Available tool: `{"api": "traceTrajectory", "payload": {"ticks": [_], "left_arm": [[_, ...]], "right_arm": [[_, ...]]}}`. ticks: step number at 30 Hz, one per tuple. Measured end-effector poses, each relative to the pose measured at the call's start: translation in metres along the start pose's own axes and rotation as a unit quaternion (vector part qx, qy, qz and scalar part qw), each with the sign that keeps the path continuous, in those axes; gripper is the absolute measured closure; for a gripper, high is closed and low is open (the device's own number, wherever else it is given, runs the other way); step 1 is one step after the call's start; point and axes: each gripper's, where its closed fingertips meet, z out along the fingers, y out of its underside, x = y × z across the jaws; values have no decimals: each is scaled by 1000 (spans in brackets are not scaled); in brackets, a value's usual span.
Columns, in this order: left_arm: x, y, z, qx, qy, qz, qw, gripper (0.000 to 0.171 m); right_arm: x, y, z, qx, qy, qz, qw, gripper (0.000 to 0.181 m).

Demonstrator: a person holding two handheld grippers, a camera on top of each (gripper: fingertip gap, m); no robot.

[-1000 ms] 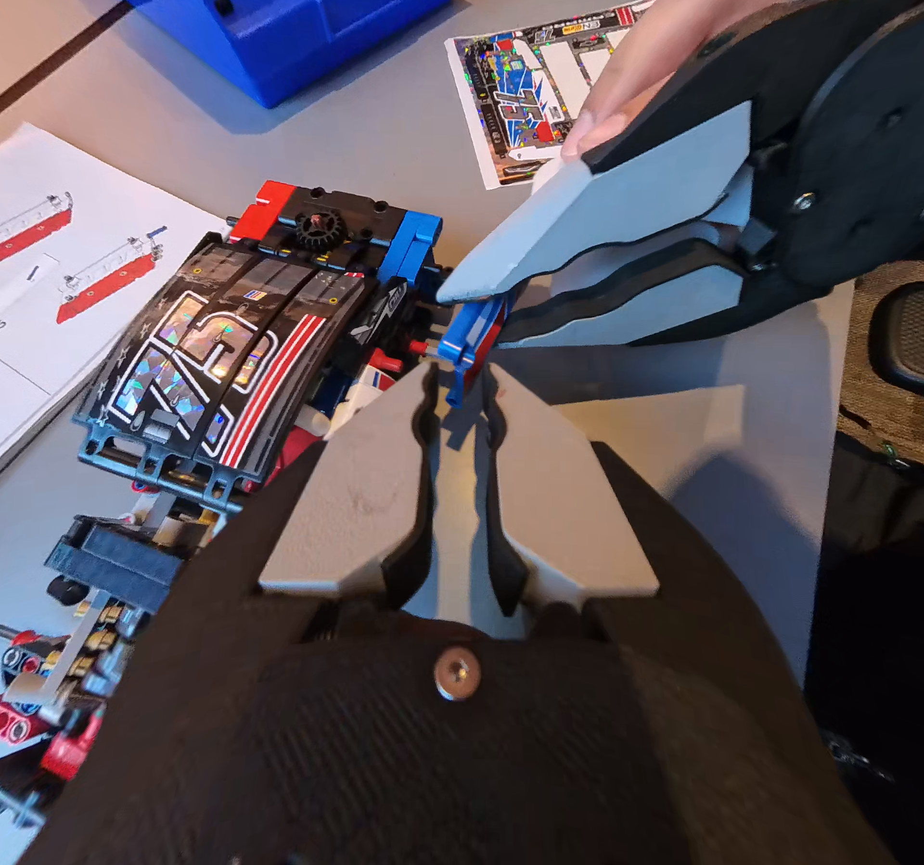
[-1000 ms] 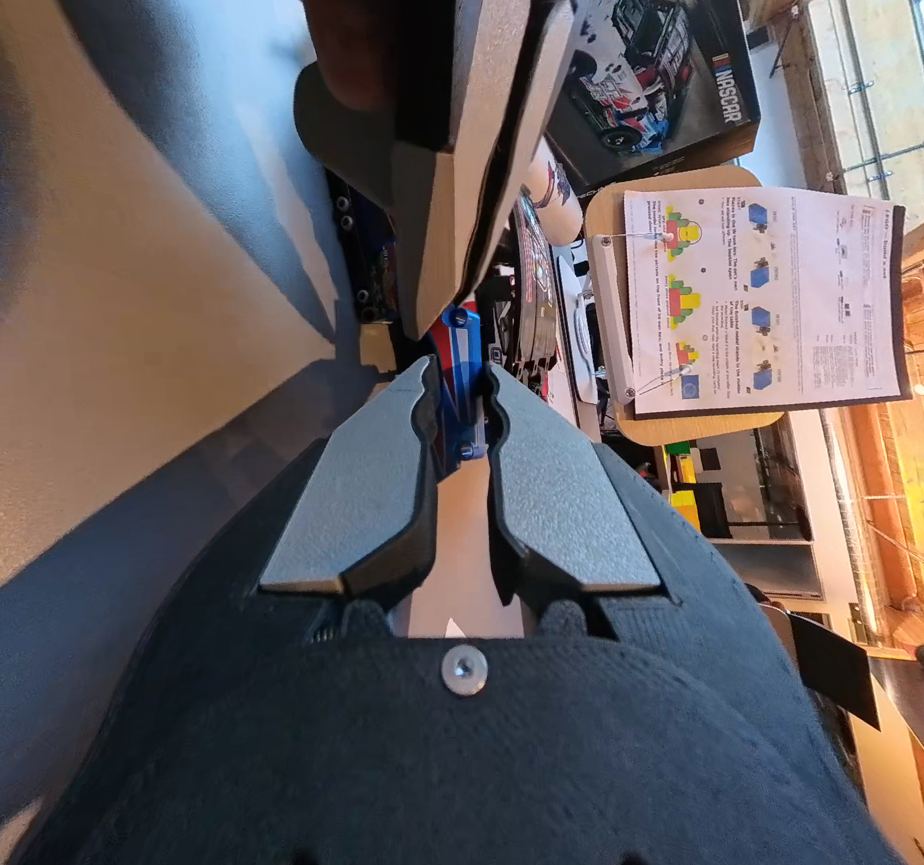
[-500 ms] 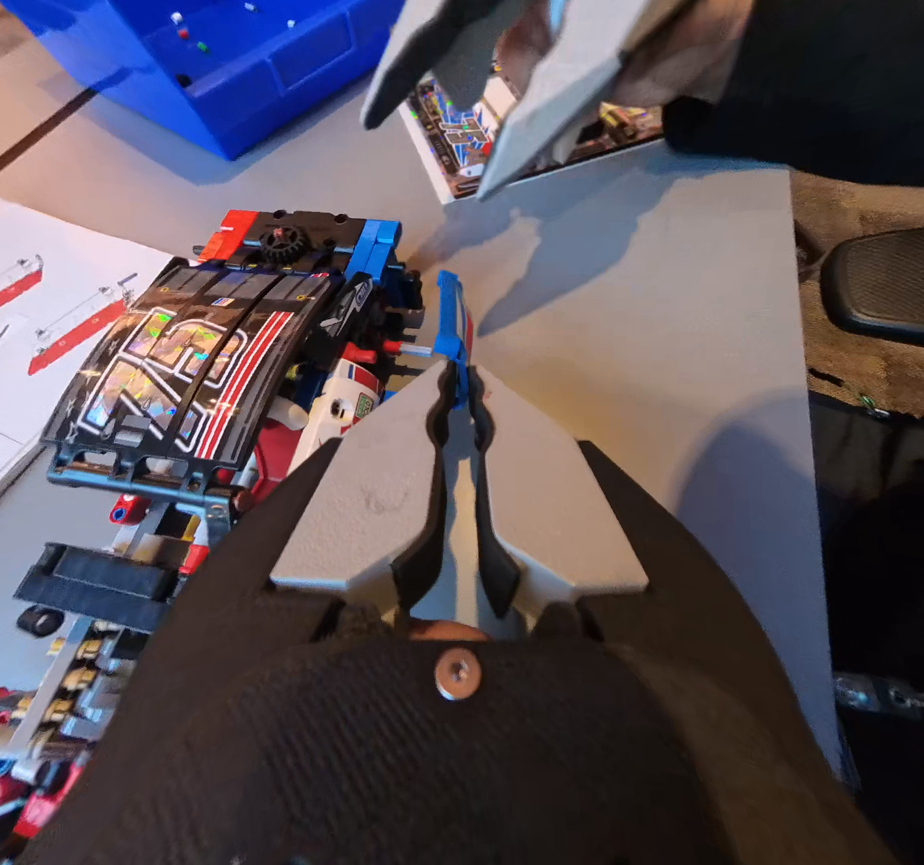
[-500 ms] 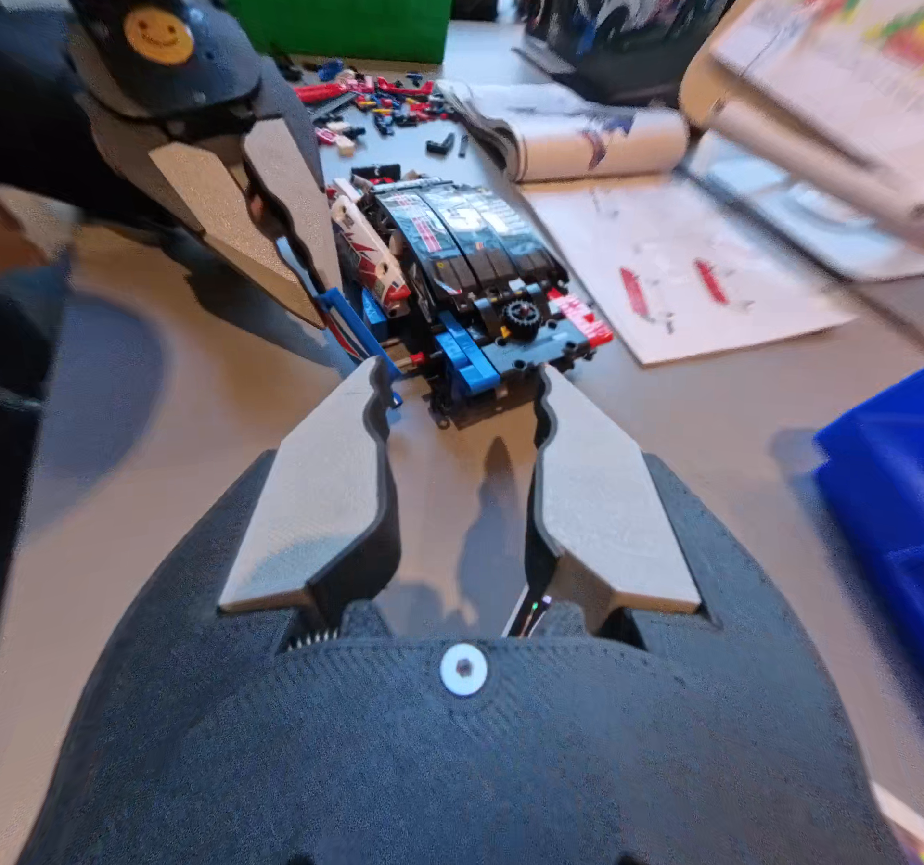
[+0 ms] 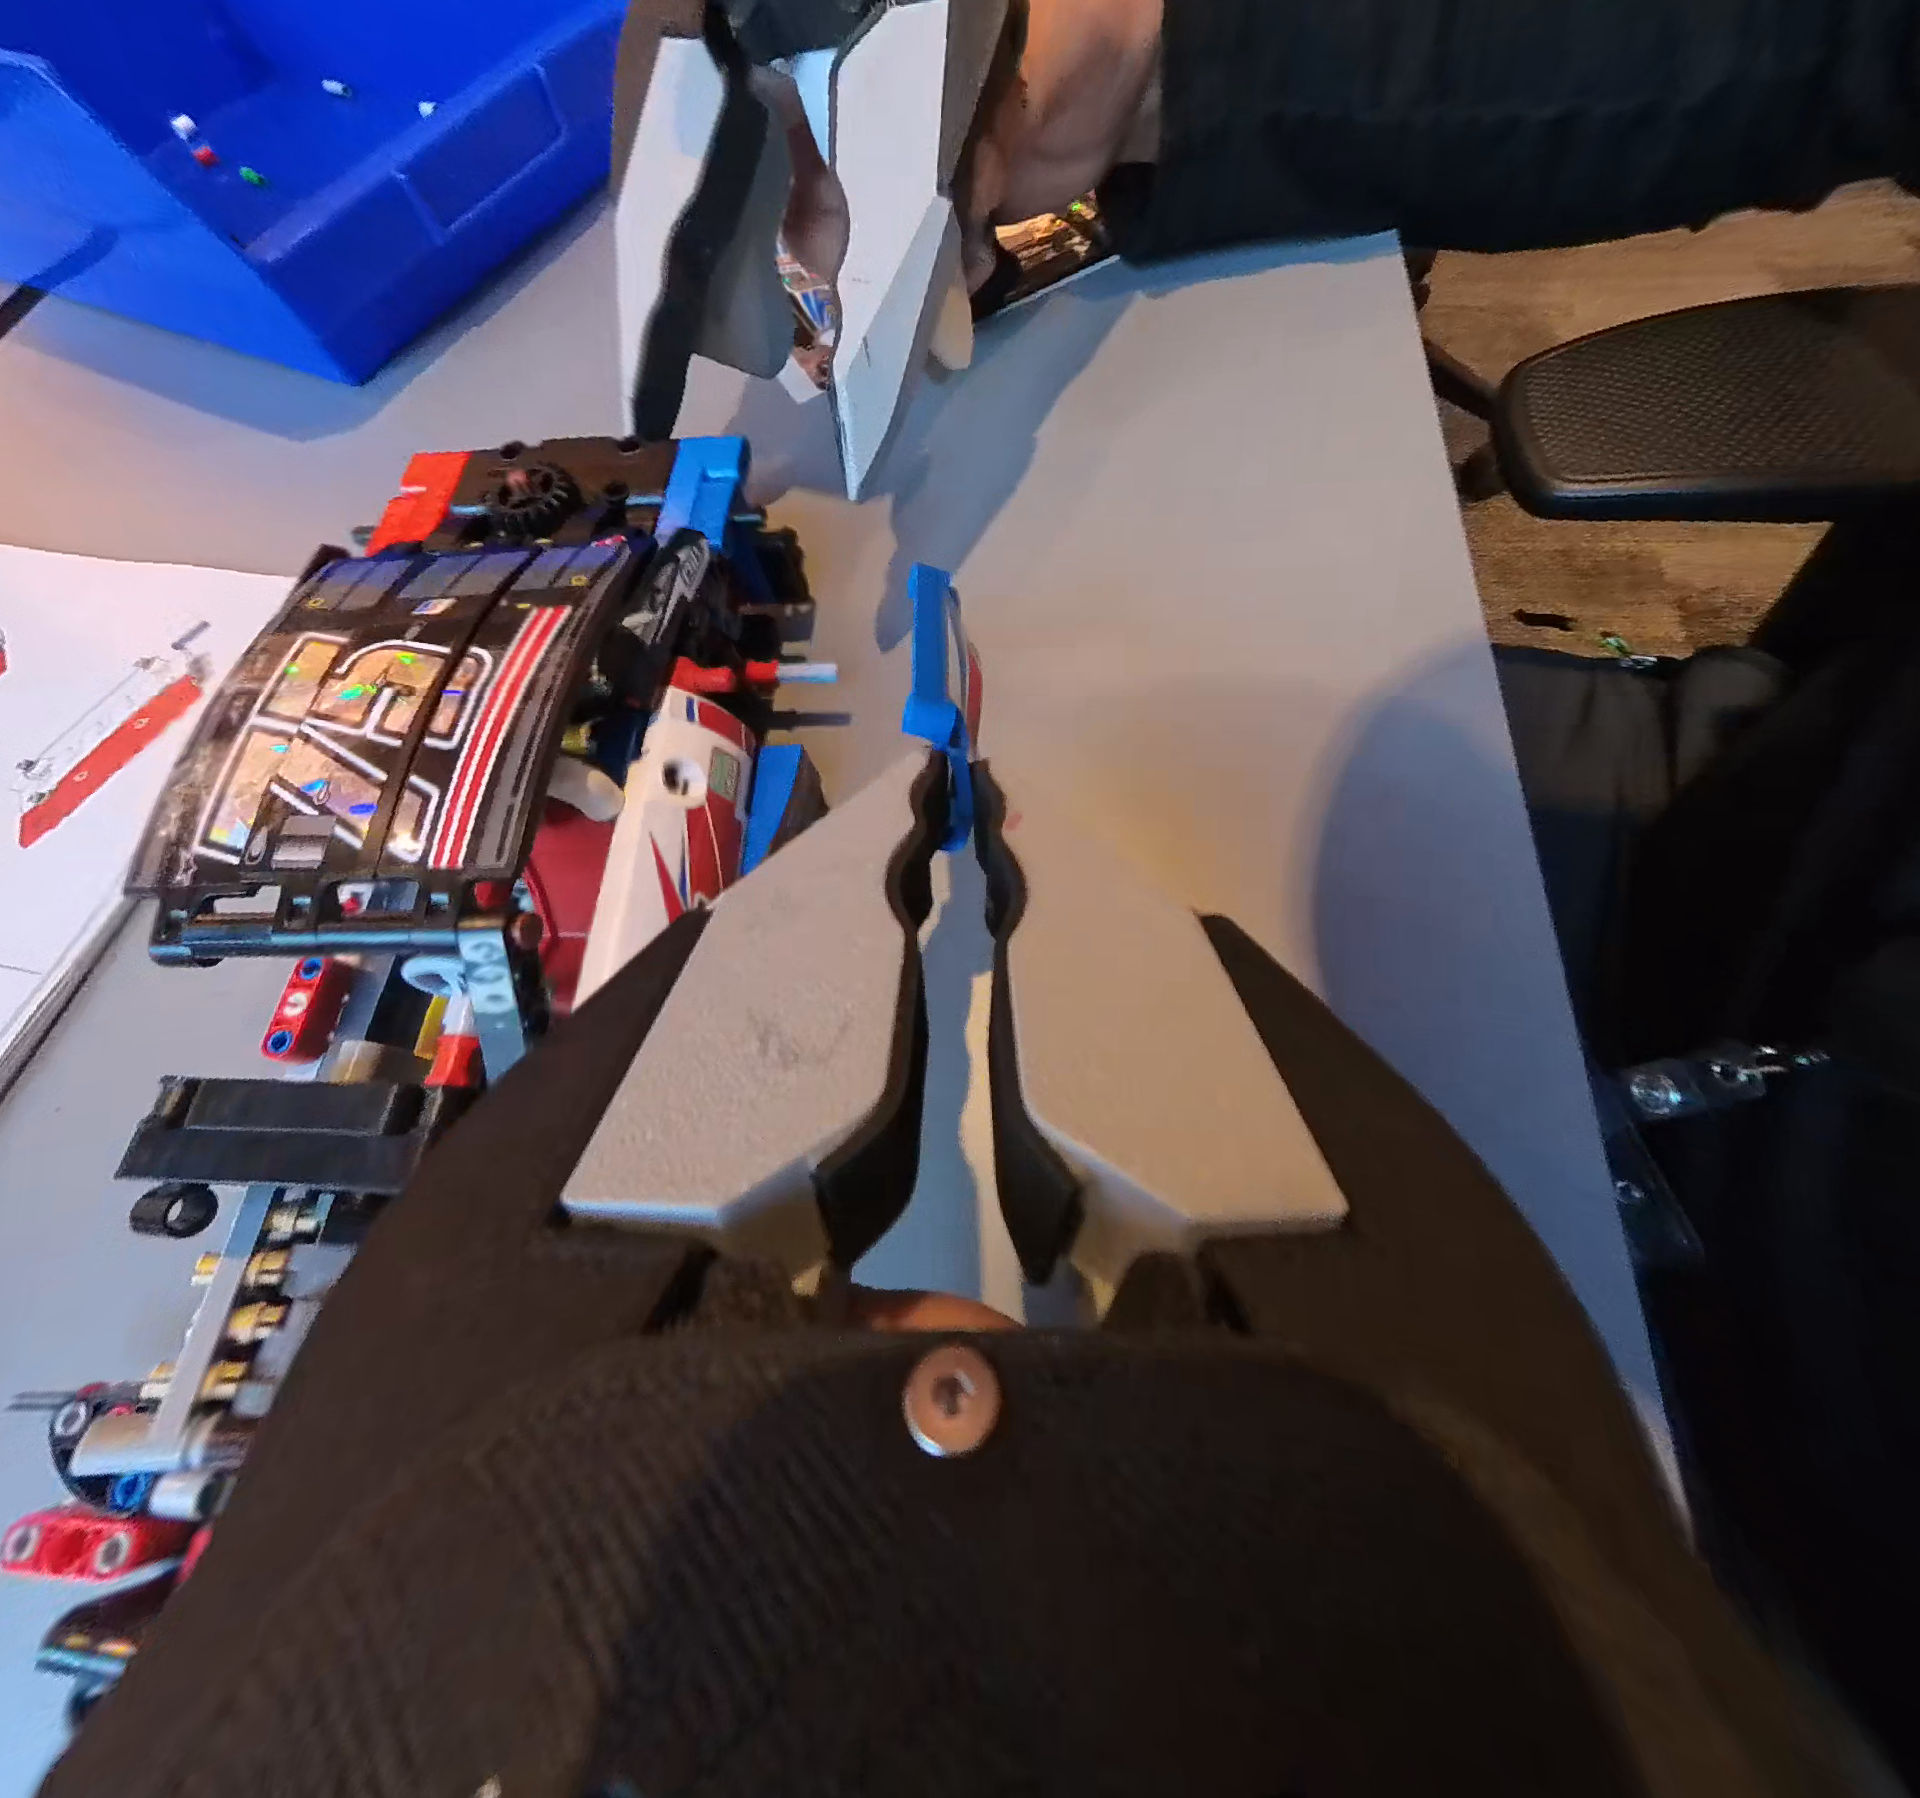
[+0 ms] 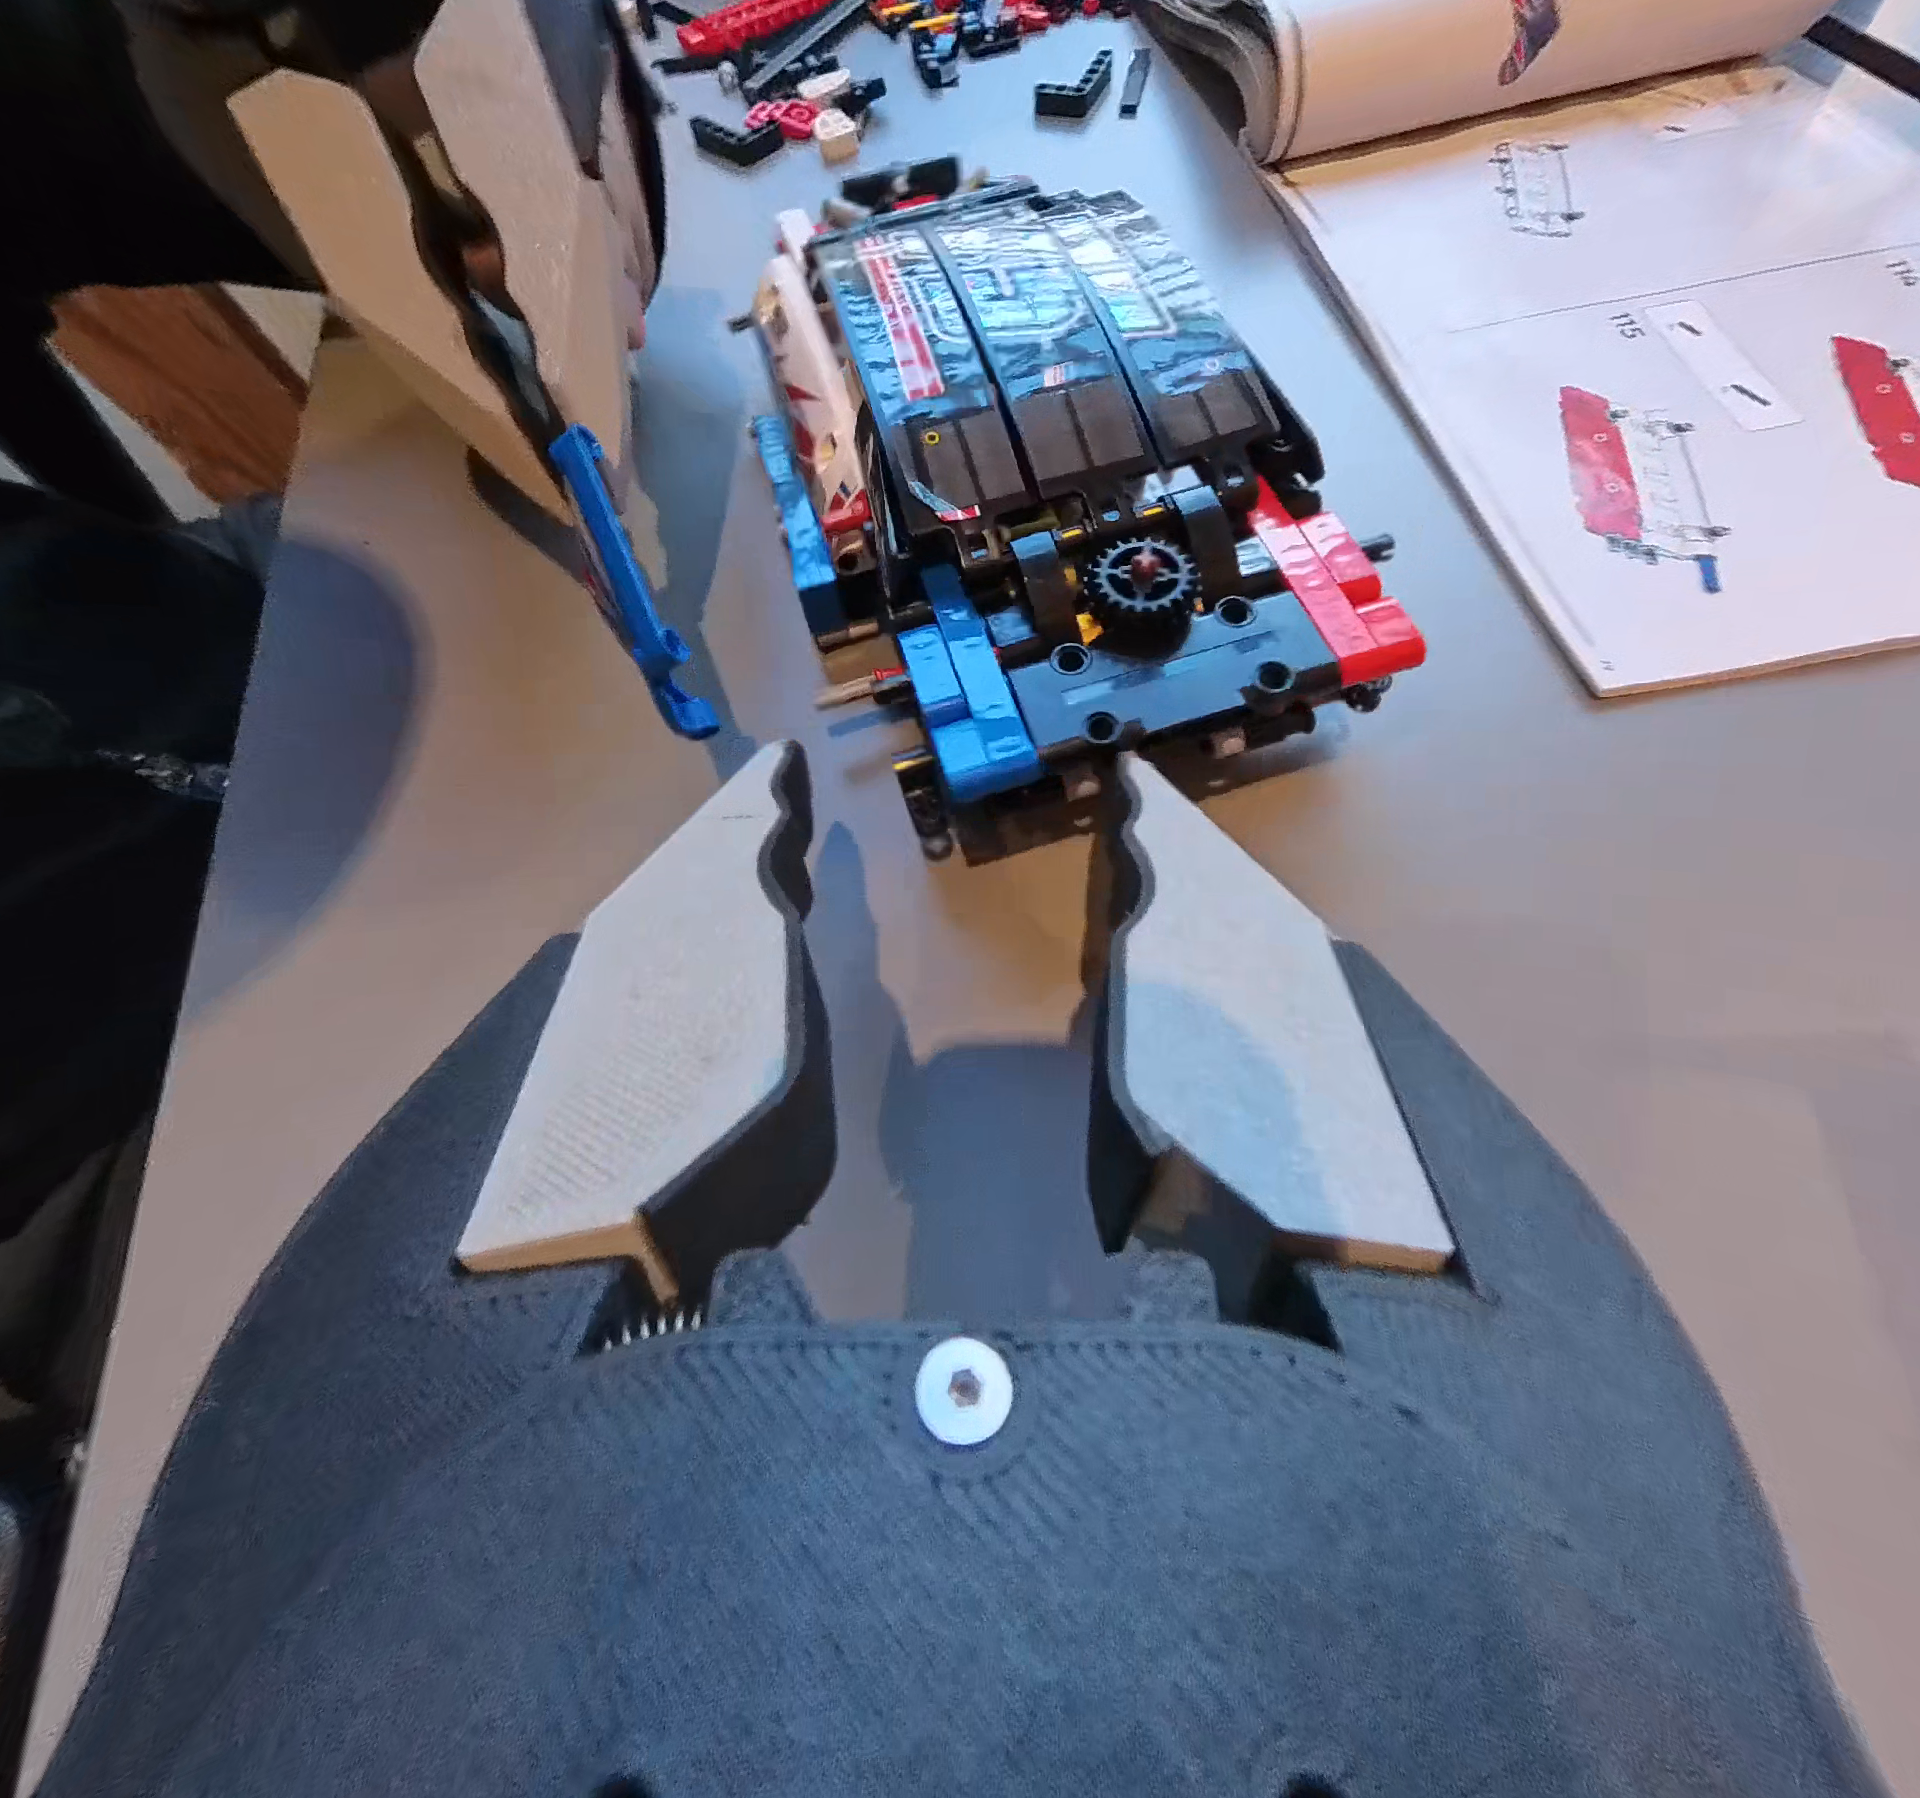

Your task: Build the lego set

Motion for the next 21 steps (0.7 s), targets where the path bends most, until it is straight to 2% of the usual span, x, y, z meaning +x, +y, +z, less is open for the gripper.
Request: {"api": "traceTrajectory", "payload": {"ticks": [2, 5, 7, 11, 14, 16, 19, 21], "left_arm": [[-1, 0, -2, -1, 1, 1, 1000, 170], [0, 4, -3, -8, 9, 8, 1000, 170], [0, 6, -5, -13, 13, 15, 1000, 171], [-1, 2, -5, -6, 39, 14, 999, 171], [-3, 1, 0, -9, 53, 10, 999, 170], [-6, 1, 3, -11, 54, 10, 998, 170], [-8, -1, 5, -1, 58, 2, 998, 170], [-8, -3, 6, 10, 64, -10, 998, 170]], "right_arm": [[-13, 1, 0, -4, -21, -6, 1000, 139], [-24, 10, 4, -30, -18, -18, 999, 127], [-25, 15, 2, -40, 3, -36, 999, 127], [-27, 1, -5, -3, 43, -66, 997, 130], [-39, -17, -5, 24, 41, -91, 995, 124], [-49, -24, 0, 23, 24, -107, 994, 128], [-61, -23, 9, 7, 3, -127, 992, 146], [-59, -22, 13, 1, 25, -143, 989, 141]]}}
